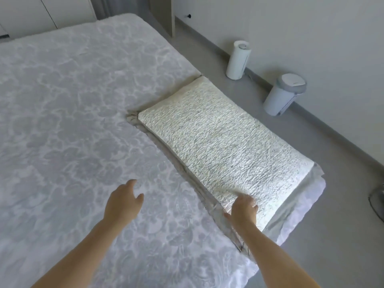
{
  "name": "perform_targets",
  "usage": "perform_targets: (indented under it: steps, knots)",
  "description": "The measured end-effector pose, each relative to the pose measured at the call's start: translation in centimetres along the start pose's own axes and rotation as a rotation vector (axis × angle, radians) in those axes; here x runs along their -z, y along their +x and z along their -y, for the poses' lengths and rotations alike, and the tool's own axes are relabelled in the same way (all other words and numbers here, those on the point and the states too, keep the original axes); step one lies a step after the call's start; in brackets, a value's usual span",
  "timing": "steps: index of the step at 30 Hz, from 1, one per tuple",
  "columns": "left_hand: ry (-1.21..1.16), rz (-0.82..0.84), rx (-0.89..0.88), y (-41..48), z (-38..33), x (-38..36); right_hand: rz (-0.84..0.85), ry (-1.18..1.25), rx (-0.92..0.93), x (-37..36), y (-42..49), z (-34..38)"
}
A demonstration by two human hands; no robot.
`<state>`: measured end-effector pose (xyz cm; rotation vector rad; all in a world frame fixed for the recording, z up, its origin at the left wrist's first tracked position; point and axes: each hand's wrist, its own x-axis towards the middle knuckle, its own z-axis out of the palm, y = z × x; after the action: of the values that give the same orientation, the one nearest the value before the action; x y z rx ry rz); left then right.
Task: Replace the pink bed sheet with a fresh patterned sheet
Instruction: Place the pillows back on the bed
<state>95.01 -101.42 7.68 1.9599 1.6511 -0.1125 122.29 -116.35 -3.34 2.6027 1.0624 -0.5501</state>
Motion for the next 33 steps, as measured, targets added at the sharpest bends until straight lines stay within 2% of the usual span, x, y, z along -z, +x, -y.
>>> perform_targets:
  steps: [2,5,7,11,17,22,25,27,31,33]
  knots:
    - [0.010,0.016,0.036,1.1,-0.5,-1.3,0.027,-0.165,-0.011,-2.2,1.6,0.3]
    - [0.011,0.039,0.050,2.1,-0.6,-2.7,0.168,-0.361,-0.092,-2.8,2.4,0.6]
    - [0.004,0.043,0.055,2.4,-0.1,-3.0,0.184,-0.427,0.026,-2.2,3.1,0.5]
    - [-0.034,0.026,0.085,1.7,1.2,-2.6,0.149,-0.293,0.322,0.8,2.6,-0.8]
    - [-0.120,0.011,0.072,0.0,4.0,-0.1,0.118,-0.309,0.492,7.8,-1.7,0.3]
    - [-0.221,-0.037,0.096,-3.0,6.7,3.3,0.027,-0.119,0.614,12.6,-10.9,8.2]
    - [-0.412,-0.051,0.122,-4.8,8.8,5.9,0.019,0.096,0.653,12.4,-18.0,13.7]
    - [-0.545,-0.064,0.140,-6.8,11.0,7.9,0.075,0.201,0.676,10.8,-23.6,16.6]
    - [-0.391,-0.075,0.239,-10.2,17.5,9.0,0.326,0.351,0.731,6.9,-32.1,19.8]
    - [-0.352,-0.043,0.267,-11.8,20.8,8.1,0.388,0.491,0.662,5.3,-32.9,20.2]
